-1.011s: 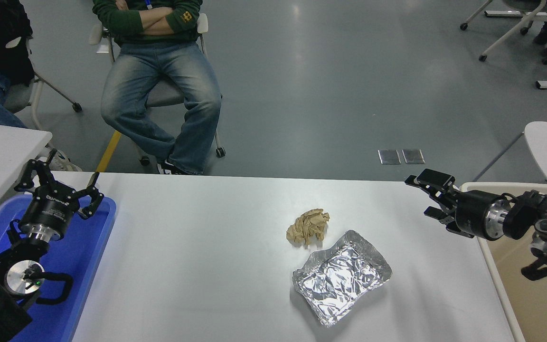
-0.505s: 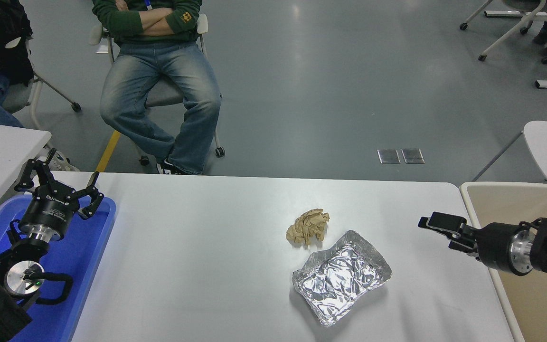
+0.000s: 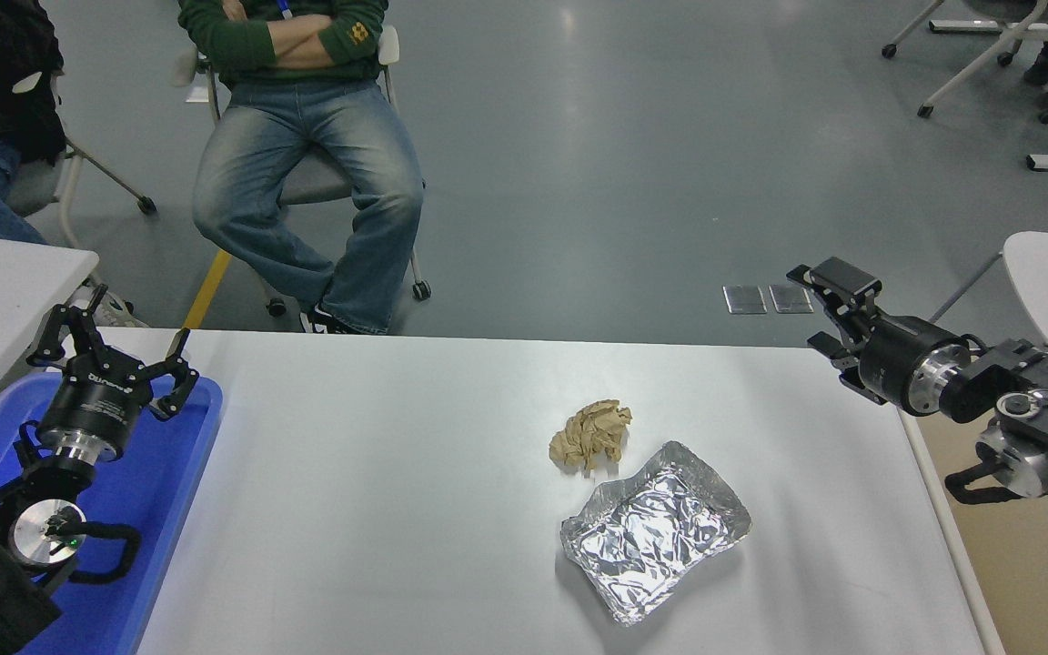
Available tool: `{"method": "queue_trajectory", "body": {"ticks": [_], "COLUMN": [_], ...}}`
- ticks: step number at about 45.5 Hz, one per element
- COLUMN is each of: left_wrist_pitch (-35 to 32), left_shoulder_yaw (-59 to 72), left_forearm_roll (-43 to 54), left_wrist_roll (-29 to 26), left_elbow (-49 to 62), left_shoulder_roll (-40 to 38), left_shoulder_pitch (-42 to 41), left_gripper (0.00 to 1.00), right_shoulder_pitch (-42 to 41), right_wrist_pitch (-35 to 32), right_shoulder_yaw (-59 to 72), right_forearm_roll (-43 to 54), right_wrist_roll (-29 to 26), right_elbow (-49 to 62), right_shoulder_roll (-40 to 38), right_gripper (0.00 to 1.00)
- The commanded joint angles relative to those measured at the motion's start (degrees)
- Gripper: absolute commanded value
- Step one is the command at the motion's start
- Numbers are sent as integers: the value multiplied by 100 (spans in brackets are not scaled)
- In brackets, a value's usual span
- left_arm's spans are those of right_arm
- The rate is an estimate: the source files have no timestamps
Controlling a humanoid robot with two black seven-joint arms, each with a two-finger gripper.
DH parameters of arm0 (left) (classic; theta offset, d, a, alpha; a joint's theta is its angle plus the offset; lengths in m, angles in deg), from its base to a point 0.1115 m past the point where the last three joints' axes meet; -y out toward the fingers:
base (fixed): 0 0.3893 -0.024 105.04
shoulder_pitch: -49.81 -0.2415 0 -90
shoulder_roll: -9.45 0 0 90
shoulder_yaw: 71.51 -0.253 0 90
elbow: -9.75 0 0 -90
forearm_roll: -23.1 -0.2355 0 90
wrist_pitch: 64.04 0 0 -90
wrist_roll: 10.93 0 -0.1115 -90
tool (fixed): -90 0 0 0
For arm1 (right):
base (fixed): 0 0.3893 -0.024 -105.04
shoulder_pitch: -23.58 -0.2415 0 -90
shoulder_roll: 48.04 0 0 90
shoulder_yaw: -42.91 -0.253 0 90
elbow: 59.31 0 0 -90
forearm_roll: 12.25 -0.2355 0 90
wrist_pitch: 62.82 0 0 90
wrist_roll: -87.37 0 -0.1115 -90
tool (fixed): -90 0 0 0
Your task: Clean the table surface
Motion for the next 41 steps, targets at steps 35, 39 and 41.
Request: {"method": "queue_trajectory", "body": {"ticks": [35, 39, 41], "left_wrist_pitch": [0, 0, 0], "left_shoulder_yaw": [0, 0, 0], "left_forearm_roll": [0, 0, 0], "left_wrist_roll": [-5, -5, -5], "left_elbow": [0, 0, 0], "left_shoulder_roll": [0, 0, 0], "left_shoulder_pitch": [0, 0, 0], "left_gripper": [100, 100, 100], "right_shoulder_pitch": [1010, 1037, 1046], "right_wrist_pitch": [-502, -502, -502], "right_shoulder_yaw": [-2305, -2305, -2305], "right_forearm_roll": [-2303, -2294, -2294], "right_wrist_roll": [1576, 1700, 1744], "right_elbow": [1922, 1922, 1931], "right_shoulder_roll": [2503, 2530, 2538], "right_gripper": [98, 98, 98]}}
